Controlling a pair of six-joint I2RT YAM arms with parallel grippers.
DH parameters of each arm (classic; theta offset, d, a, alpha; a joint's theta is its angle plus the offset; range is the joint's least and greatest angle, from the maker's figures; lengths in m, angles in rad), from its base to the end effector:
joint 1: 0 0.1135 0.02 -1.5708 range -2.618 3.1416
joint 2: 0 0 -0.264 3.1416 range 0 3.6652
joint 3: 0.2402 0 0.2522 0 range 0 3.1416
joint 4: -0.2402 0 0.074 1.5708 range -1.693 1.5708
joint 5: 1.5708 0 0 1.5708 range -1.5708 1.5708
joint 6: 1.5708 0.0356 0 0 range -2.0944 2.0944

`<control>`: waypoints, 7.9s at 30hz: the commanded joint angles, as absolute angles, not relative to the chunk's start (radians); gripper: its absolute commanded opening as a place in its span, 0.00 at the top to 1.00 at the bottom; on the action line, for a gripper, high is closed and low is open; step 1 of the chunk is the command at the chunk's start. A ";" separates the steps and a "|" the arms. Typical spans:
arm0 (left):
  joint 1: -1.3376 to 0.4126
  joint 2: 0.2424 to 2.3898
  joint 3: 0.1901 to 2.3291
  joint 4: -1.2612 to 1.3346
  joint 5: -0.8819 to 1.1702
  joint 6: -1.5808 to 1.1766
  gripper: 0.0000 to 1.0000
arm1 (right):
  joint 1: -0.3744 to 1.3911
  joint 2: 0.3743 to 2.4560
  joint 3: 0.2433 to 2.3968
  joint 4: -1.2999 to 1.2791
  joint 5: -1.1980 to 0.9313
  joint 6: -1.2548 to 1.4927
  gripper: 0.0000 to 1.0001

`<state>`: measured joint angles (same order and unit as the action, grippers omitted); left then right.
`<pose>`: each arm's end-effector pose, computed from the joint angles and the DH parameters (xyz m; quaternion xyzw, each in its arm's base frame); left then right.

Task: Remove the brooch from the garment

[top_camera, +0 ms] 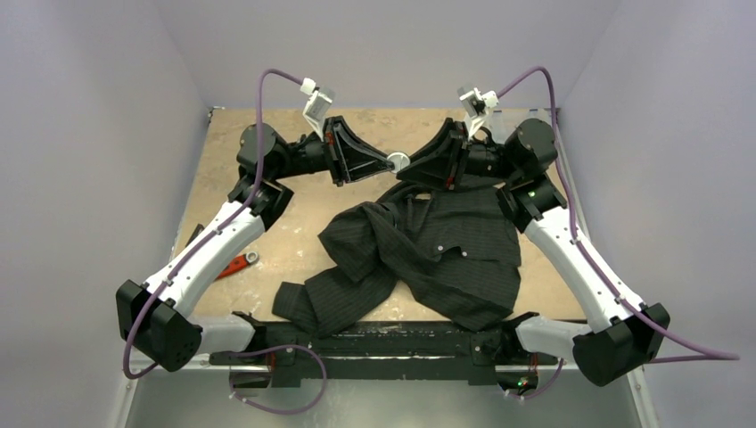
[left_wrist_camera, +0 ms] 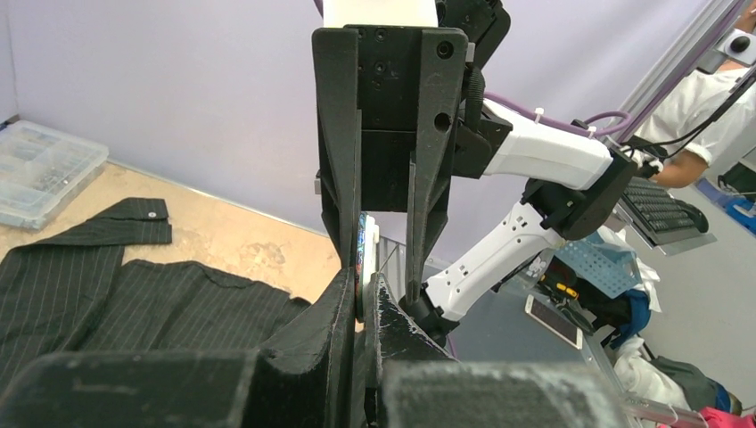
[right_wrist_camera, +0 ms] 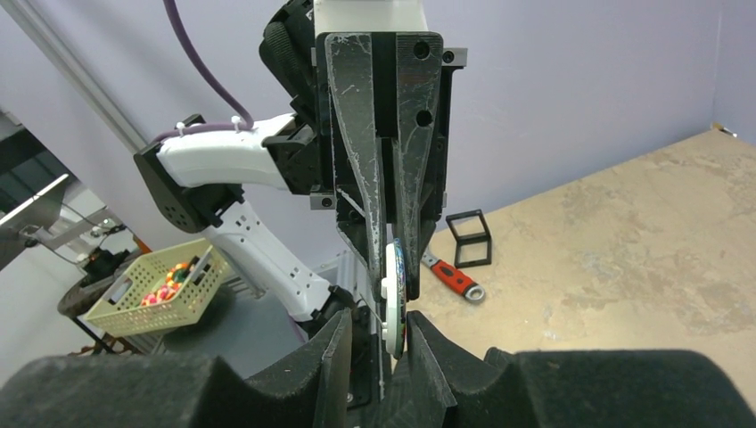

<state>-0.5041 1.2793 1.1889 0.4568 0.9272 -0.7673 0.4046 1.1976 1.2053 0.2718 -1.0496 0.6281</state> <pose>0.2336 -0.1614 0.4382 0.2988 0.5506 -0.6415 0.4427 0.2235 0.1293 0.4465 -0.3396 0.5621 0.6034 0.4523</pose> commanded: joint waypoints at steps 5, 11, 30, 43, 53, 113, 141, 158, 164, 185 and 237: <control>-0.495 1.274 1.192 0.503 0.935 -0.772 1.00 | 0.392 1.187 1.232 0.310 -1.066 0.646 0.71; -0.495 1.272 1.191 0.501 0.940 -0.766 1.00 | 0.387 1.193 1.237 0.333 -1.069 0.665 0.73; -0.509 1.266 1.197 0.506 0.954 -0.725 1.00 | 0.380 1.219 1.239 0.311 -1.018 0.694 0.90; -0.528 1.232 1.191 0.496 0.964 -0.626 1.00 | 0.329 1.249 1.230 0.300 -0.973 0.773 0.94; -0.536 1.202 1.183 0.456 0.972 -0.525 1.00 | 0.303 1.277 1.238 0.301 -0.972 0.835 1.00; -0.579 1.094 1.209 -0.194 0.437 0.540 1.00 | 0.217 1.262 1.229 0.177 -0.940 0.813 0.15; -0.621 0.678 0.966 -0.397 -0.199 0.889 1.00 | 0.374 1.404 1.297 0.104 -0.919 0.765 0.17; -0.785 0.779 0.702 0.252 -0.280 1.560 1.00 | 0.448 1.409 1.417 0.052 -0.876 0.636 0.18; -0.756 0.823 1.022 -0.751 -0.410 0.925 1.00 | 0.448 1.421 1.420 -0.019 -0.868 0.565 0.18; -0.143 0.900 0.649 -0.810 -0.431 0.700 1.00 | 0.448 1.392 1.367 -0.079 -0.879 0.510 0.18; 0.152 1.300 0.585 -0.253 -0.428 0.991 0.95 | 0.446 1.348 1.278 -0.087 -0.908 0.453 0.14</control>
